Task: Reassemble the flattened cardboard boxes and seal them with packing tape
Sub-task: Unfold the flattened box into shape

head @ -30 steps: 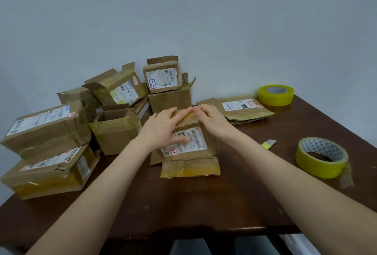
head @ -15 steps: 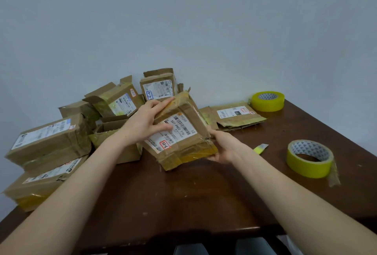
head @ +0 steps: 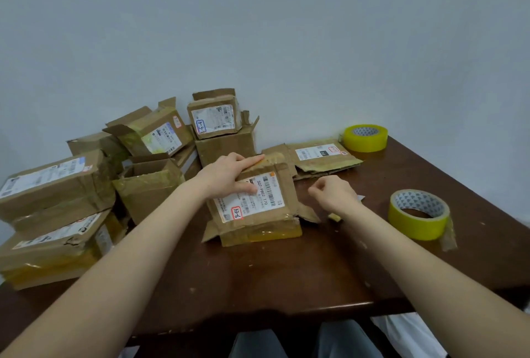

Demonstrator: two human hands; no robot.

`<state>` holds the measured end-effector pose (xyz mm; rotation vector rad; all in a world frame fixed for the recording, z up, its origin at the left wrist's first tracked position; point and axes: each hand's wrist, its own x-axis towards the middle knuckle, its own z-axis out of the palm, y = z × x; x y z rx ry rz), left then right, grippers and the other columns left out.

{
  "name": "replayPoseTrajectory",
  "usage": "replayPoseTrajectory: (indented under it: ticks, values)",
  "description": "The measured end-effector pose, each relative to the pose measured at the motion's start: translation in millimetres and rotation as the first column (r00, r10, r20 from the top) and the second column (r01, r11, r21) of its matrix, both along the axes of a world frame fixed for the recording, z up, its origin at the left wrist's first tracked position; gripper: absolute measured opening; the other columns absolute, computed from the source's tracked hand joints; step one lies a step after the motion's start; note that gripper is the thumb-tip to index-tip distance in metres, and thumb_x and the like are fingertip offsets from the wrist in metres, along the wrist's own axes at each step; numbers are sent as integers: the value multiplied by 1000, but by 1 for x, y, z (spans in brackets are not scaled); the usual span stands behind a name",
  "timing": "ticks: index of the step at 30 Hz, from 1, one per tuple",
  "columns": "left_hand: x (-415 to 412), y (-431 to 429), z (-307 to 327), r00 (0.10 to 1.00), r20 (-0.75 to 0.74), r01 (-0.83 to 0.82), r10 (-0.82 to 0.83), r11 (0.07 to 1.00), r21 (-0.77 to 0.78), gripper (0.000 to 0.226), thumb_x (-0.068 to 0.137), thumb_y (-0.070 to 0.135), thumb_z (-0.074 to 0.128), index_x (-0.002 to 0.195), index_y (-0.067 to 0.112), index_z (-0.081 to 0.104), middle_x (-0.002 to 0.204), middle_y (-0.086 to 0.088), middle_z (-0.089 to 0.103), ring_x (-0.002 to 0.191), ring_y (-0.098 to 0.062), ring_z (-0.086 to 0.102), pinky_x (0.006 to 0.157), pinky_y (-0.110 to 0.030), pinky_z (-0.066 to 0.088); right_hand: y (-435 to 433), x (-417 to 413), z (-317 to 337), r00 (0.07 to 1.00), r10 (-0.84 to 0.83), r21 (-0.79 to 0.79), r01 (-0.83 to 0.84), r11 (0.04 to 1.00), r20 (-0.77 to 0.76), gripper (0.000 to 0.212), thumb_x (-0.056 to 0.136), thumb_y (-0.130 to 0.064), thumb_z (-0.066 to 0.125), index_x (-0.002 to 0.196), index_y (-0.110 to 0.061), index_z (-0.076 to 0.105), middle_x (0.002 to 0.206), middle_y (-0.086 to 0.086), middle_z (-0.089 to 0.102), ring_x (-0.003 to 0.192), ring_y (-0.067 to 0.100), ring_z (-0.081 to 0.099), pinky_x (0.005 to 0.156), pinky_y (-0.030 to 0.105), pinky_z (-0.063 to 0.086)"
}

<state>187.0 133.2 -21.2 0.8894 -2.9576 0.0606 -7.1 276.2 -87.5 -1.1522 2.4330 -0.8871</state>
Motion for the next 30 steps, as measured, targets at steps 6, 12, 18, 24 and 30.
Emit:
replayPoseTrajectory:
  ticks: [6, 12, 18, 24, 30]
  values:
    - [-5, -12, -8, 998, -38, -48, 46, 998, -49, 77, 85, 58, 56, 148, 46, 12, 142, -7, 34, 128, -25, 34, 98, -43, 43, 5, 19, 1, 949, 272, 11, -277, 961, 158, 45, 77, -56, 69, 99, -20, 55, 90, -3, 69, 84, 16, 68, 74, 33, 56]
    - [-7, -5, -21, 999, 38, 0, 5, 991, -132, 77, 86, 61, 51, 148, 47, 7, 146, -8, 28, 132, -28, 29, 106, -44, 34, -6, 14, 4, 1000, 12, -4, -12, 1000, -6, 9, 91, -24, 53, 91, -30, 58, 102, -1, 69, 94, 21, 65, 82, 34, 53]
    - [0, 17, -28, 992, 28, 127, -124, 975, -184, 77, 88, 59, 50, 151, 38, 10, 152, -6, 25, 139, -24, 24, 112, -43, 28, -9, 24, 33, 919, 353, -365, -394, 843, -176, 57, 88, -49, 59, 138, -26, 46, 141, -5, 47, 129, 13, 43, 106, 37, 38]
    - [6, 26, -34, 999, -33, -46, 40, 980, -194, 85, 89, 63, 42, 153, 25, 1, 160, -3, 8, 147, -18, 7, 119, -39, 9, -17, 33, 28, 745, 509, 73, -534, 842, -431, 61, 98, -47, 43, 152, -30, 21, 160, -5, 17, 149, 20, 3, 120, 42, 13]
    - [1, 27, -39, 994, -41, -111, 105, 973, -200, 70, 95, 57, 36, 152, 26, 9, 160, -5, 7, 147, -20, 10, 118, -38, 14, -32, 53, 32, 595, 481, 306, -376, 874, -643, 60, 102, -34, 37, 153, -14, 13, 162, 5, 8, 149, 25, -2, 119, 42, 3]
